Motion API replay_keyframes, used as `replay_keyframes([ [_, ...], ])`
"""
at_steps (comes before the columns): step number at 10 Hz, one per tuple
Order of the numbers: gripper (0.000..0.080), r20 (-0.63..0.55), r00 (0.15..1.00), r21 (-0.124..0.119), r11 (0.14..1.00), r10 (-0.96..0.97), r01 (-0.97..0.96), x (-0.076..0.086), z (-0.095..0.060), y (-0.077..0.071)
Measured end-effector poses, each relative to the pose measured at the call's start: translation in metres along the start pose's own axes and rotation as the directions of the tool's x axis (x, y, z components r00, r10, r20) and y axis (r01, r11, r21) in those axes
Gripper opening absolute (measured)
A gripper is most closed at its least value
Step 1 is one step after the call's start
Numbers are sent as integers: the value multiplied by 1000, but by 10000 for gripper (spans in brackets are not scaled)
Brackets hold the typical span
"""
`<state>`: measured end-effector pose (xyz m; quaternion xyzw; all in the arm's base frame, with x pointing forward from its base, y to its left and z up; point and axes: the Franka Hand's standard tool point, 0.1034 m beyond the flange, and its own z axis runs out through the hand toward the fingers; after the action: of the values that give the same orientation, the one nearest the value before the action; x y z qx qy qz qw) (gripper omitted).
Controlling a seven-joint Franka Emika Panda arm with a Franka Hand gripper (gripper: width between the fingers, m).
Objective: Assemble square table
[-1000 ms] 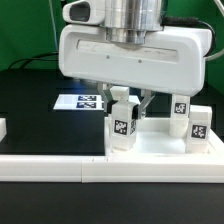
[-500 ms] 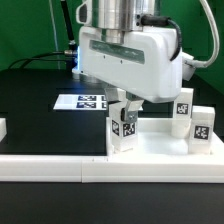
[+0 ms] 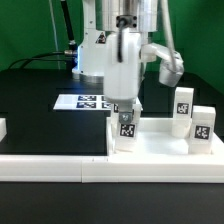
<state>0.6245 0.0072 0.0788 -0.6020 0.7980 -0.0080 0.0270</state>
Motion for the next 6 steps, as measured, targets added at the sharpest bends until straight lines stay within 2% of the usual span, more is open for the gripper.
replay_keyframes([
  [1, 291, -2, 1000, 6, 1000, 29, -29, 0, 0, 1],
  [2, 372, -3, 1000, 5, 1000, 14, -14, 0, 0, 1],
  [3, 372, -4, 1000, 4, 1000, -12, 12, 0, 1, 1],
  [4, 555, -4, 1000, 3, 1000, -12, 12, 0, 2, 1],
  [5, 555, -6, 999, 2, 999, -34, 34, 0, 2, 1],
  [6, 629, -9, 985, 7, 985, -174, 174, 1, 2, 1],
])
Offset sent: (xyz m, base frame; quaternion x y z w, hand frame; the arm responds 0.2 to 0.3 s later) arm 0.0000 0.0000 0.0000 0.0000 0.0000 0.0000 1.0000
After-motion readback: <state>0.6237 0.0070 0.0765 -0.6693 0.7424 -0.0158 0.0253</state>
